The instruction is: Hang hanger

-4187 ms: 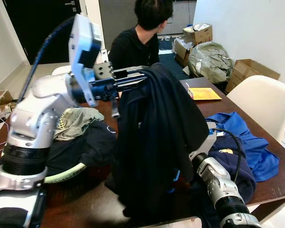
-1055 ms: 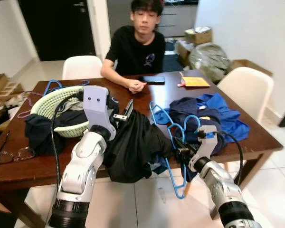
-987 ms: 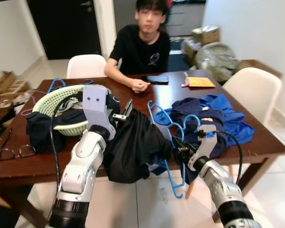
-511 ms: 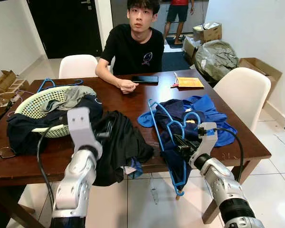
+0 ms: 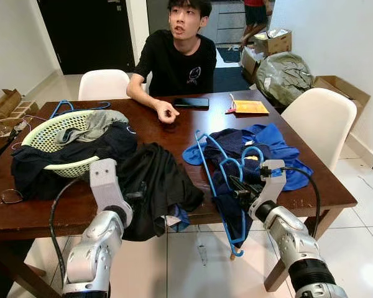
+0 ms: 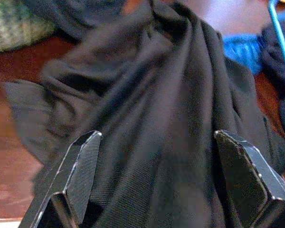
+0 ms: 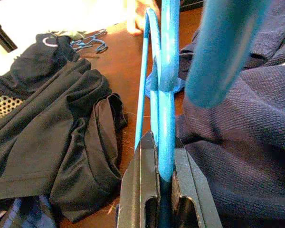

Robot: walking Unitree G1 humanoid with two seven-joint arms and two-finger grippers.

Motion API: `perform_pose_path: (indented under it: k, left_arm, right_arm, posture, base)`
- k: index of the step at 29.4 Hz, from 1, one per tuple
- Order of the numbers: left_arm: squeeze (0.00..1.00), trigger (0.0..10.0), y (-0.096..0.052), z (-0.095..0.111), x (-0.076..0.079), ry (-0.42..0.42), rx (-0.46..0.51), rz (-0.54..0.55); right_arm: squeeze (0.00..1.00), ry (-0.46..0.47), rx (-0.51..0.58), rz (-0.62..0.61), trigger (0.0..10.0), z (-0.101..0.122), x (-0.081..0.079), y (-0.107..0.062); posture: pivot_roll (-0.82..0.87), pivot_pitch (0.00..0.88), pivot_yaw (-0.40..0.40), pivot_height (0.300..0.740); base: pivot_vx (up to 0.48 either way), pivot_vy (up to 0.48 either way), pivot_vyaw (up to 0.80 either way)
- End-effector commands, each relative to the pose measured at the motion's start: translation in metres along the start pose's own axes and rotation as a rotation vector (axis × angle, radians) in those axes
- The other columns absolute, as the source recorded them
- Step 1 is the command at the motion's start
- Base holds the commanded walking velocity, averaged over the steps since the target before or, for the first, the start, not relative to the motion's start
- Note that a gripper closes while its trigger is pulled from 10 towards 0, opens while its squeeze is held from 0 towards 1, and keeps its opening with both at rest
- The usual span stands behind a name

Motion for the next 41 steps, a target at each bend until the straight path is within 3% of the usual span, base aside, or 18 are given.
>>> perform_pose_path:
  k: [1, 11, 12, 20, 26, 27, 28, 29, 30, 31, 32, 34, 35, 36, 37, 39, 40, 41]
  left_arm:
    - [0.0, 10.0, 0.001, -0.006, 0.0, 0.034, -0.04, -0.022]
    - [0.0, 10.0, 0.001, -0.014, 0.008, 0.066, -0.113, -0.072]
    - [0.0, 0.0, 0.002, -0.015, 0.009, 0.067, -0.119, -0.081]
    - [0.0, 0.0, 0.003, -0.016, 0.008, 0.087, -0.131, -0.086]
    - [0.0, 0.0, 0.006, -0.002, 0.005, 0.145, -0.067, -0.103]
    - [0.0, 0.0, 0.006, 0.016, 0.007, 0.158, 0.01, -0.147]
    - [0.0, 0.0, 0.006, 0.016, 0.007, 0.158, 0.01, -0.147]
    - [0.0, 0.0, 0.004, 0.048, 0.015, 0.186, 0.135, -0.255]
    - [0.0, 0.0, 0.004, 0.048, 0.015, 0.186, 0.135, -0.255]
    - [0.0, 0.0, -0.003, 0.079, 0.025, 0.224, 0.256, -0.369]
    - [0.0, 0.0, -0.003, 0.079, 0.025, 0.224, 0.256, -0.369]
    - [0.0, 0.0, -0.023, 0.138, 0.039, 0.248, 0.475, -0.554]
    - [0.0, 0.0, -0.023, 0.138, 0.039, 0.248, 0.475, -0.554]
    - [0.0, 0.0, -0.032, 0.164, 0.041, 0.253, 0.562, -0.604]
    - [0.0, 0.0, -0.032, 0.164, 0.041, 0.253, 0.562, -0.604]
    - [0.0, 0.0, -0.046, 0.214, 0.035, 0.258, 0.717, -0.632]
    - [0.0, 0.0, -0.046, 0.214, 0.035, 0.258, 0.717, -0.632]
    - [0.0, 0.0, -0.052, 0.232, 0.031, 0.255, 0.773, -0.634]
  right_arm:
    - [0.0, 0.01, -0.016, -0.009, 10.0, -0.004, 0.0, 0.0]
    - [0.0, 0.013, -0.008, -0.013, 10.0, -0.004, 0.0, -0.001]
    - [0.0, 0.013, -0.009, -0.013, 10.0, -0.004, 0.001, -0.001]
    - [0.0, 0.011, -0.01, -0.014, 10.0, -0.004, 0.001, -0.001]
    - [0.0, 0.013, -0.006, -0.016, 10.0, -0.005, 0.001, -0.002]
    - [0.0, 0.015, -0.004, -0.017, 10.0, -0.005, 0.0, -0.002]
    - [0.0, 0.015, -0.004, -0.017, 10.0, -0.005, 0.0, -0.002]
    - [0.0, 0.017, -0.003, -0.017, 10.0, -0.005, 0.0, -0.001]
    - [0.0, 0.017, -0.003, -0.017, 10.0, -0.005, 0.0, -0.001]
    - [0.0, 0.02, -0.003, -0.017, 10.0, -0.005, 0.0, -0.001]
    - [0.0, 0.02, -0.003, -0.017, 10.0, -0.005, 0.0, -0.001]
    - [0.0, 0.023, -0.003, -0.016, 10.0, -0.005, -0.001, 0.0]
    - [0.0, 0.023, -0.003, -0.016, 10.0, -0.005, -0.001, 0.0]
    - [0.0, 0.024, -0.003, -0.015, 10.0, -0.006, -0.001, 0.0]
    - [0.0, 0.024, -0.003, -0.015, 10.0, -0.006, -0.001, 0.0]
    - [0.0, 0.027, -0.002, -0.016, 10.0, -0.006, -0.002, 0.001]
    - [0.0, 0.027, -0.002, -0.016, 10.0, -0.006, -0.002, 0.001]
    - [0.0, 0.028, -0.001, -0.016, 10.0, -0.007, -0.002, 0.001]
  posture:
    - [0.06, 0.0, 0.017, 0.74]
    - [0.05, 0.0, 0.021, 0.74]
    - [0.05, 0.0, 0.02, 0.74]
    - [0.05, 0.0, 0.022, 0.74]
    - [0.05, 0.0, 0.03, 0.74]
    - [0.05, 0.0, 0.03, 0.74]
    - [0.05, 0.0, 0.03, 0.74]
    - [0.05, 0.0, 0.03, 0.74]
    - [0.05, 0.0, 0.03, 0.74]
    - [0.06, 0.0, 0.028, 0.74]
    - [0.06, 0.0, 0.028, 0.74]
    - [0.06, 0.0, 0.029, 0.74]
    - [0.06, 0.0, 0.029, 0.74]
    - [0.06, 0.0, 0.031, 0.74]
    - [0.06, 0.0, 0.031, 0.74]
    - [0.06, 0.0, 0.035, 0.74]
    - [0.06, 0.0, 0.035, 0.74]
    - [0.06, 0.0, 0.035, 0.74]
  base:
    - [0.0, 0.0, 0.0]
    - [0.0, 0.0, 0.0]
    - [0.0, 0.0, 0.0]
    - [0.0, 0.0, 0.0]
    - [0.0, 0.0, 0.0]
    - [0.0, 0.0, 0.0]
    - [0.0, 0.0, 0.0]
    - [0.0, 0.0, 0.0]
    - [0.0, 0.0, 0.0]
    - [0.0, 0.0, 0.0]
    - [0.0, 0.0, 0.0]
    - [0.0, 0.0, 0.0]
    - [0.0, 0.0, 0.0]
    - [0.0, 0.0, 0.0]
    - [0.0, 0.0, 0.0]
    - [0.0, 0.0, 0.0]
    - [0.0, 0.0, 0.0]
    - [0.0, 0.0, 0.0]
Point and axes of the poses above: a point about 5 cm out from each wrist's last joint towards the gripper, its own y axis pointing out of the wrist towards the gripper, its own z axis along the axis of the wrist's last joint, x = y × z, the point moved 1 cm from there along y, pointing out of the wrist towards the gripper, and after that the axes turned 15 degrees about y, right-handed, at the moved point
